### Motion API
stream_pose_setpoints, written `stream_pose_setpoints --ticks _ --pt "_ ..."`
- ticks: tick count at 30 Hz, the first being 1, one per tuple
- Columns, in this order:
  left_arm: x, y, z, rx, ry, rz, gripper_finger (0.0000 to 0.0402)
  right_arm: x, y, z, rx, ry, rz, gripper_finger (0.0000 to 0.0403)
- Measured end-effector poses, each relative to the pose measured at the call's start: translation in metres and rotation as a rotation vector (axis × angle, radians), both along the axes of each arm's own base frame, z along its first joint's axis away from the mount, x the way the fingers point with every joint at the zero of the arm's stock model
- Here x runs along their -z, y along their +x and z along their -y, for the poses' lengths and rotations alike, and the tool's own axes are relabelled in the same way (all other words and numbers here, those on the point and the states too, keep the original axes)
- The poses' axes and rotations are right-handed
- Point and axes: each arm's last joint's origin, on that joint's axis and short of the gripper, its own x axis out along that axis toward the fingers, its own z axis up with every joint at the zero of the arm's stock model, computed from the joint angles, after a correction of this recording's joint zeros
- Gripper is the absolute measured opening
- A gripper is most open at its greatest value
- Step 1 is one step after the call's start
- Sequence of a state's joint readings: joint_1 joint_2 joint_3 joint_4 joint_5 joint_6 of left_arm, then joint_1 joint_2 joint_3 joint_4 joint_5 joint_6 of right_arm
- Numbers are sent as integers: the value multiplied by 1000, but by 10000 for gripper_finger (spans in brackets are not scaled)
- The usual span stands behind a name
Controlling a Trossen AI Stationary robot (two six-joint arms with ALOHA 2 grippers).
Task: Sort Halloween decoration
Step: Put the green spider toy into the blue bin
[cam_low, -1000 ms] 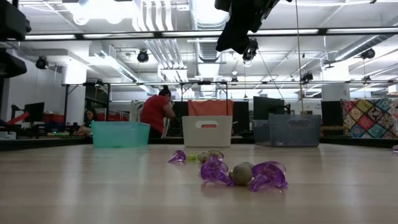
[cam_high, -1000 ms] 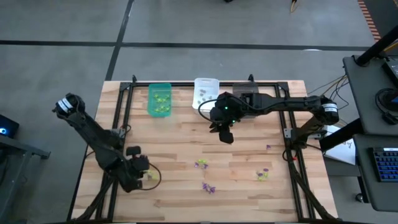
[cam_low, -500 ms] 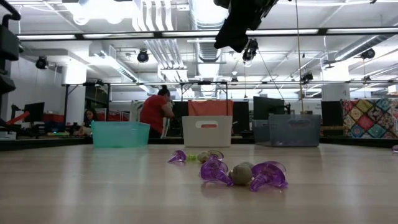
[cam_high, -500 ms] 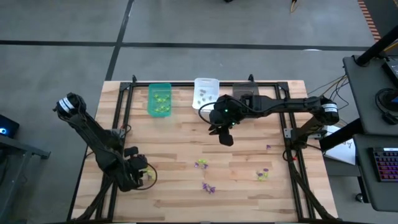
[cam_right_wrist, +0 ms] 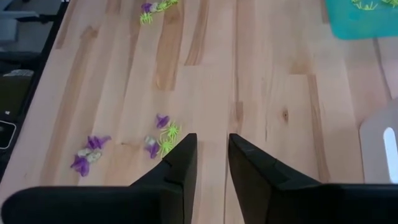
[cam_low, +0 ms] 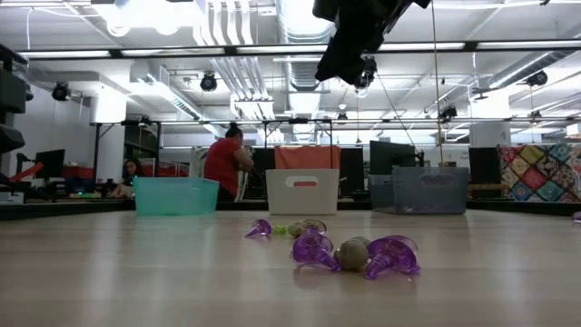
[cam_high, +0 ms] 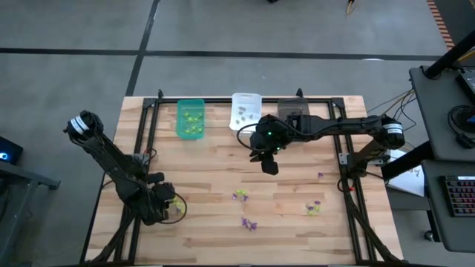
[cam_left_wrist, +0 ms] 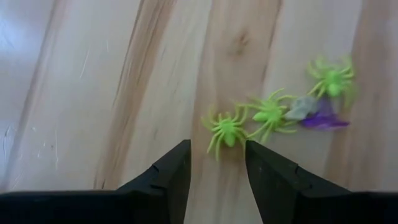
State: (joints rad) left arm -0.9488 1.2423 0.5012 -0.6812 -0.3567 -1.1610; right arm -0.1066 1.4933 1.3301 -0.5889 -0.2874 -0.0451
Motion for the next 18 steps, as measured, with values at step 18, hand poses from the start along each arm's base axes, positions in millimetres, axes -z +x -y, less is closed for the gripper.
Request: stream_pose_setpoints --ticks 18 --pt "7 -2 -3 17 0 2 51 1 0 0 13 13 -6 80"
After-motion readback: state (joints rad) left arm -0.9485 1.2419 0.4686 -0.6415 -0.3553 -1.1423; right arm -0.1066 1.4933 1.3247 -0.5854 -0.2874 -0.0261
